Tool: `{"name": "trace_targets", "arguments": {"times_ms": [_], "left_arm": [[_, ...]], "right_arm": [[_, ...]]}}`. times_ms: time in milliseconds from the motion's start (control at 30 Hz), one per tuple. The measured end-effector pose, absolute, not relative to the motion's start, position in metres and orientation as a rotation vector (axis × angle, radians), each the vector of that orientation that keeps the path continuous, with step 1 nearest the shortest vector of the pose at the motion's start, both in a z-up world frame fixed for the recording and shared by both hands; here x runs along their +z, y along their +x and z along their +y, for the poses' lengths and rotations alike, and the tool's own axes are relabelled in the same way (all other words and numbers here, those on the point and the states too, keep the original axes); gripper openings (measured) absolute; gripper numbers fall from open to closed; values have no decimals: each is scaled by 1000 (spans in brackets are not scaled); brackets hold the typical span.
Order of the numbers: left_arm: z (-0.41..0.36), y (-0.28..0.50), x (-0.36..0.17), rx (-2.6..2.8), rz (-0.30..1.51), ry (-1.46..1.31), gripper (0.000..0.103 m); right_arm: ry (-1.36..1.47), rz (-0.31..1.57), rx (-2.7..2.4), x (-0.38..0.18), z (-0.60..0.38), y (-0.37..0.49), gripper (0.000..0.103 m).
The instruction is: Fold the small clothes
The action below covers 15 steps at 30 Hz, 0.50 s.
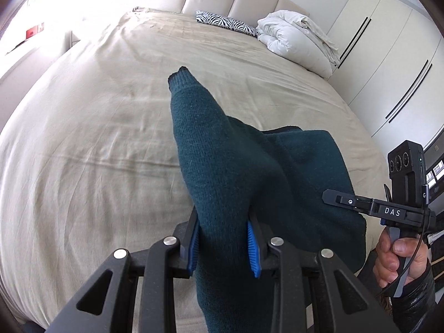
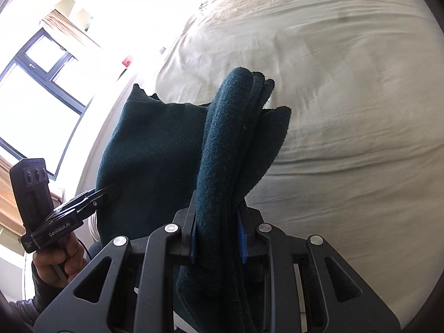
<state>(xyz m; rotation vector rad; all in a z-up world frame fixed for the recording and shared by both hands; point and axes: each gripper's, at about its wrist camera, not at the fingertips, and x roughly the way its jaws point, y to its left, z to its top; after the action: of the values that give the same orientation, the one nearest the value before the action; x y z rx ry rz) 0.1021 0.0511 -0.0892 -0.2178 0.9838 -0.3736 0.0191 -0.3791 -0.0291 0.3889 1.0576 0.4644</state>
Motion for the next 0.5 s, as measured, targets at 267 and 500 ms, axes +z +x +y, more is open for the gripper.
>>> {"name": "trace_targets", "arguments": {"times_ms": [267, 500], "left_arm": [[63, 100, -138, -319, 1017, -224, 45], [57, 98, -140, -263, 1000, -183, 59]], "right_arm": [[681, 1134, 438, -137, -394, 4, 26], [687, 1121, 346, -127, -408, -2, 41]]}}
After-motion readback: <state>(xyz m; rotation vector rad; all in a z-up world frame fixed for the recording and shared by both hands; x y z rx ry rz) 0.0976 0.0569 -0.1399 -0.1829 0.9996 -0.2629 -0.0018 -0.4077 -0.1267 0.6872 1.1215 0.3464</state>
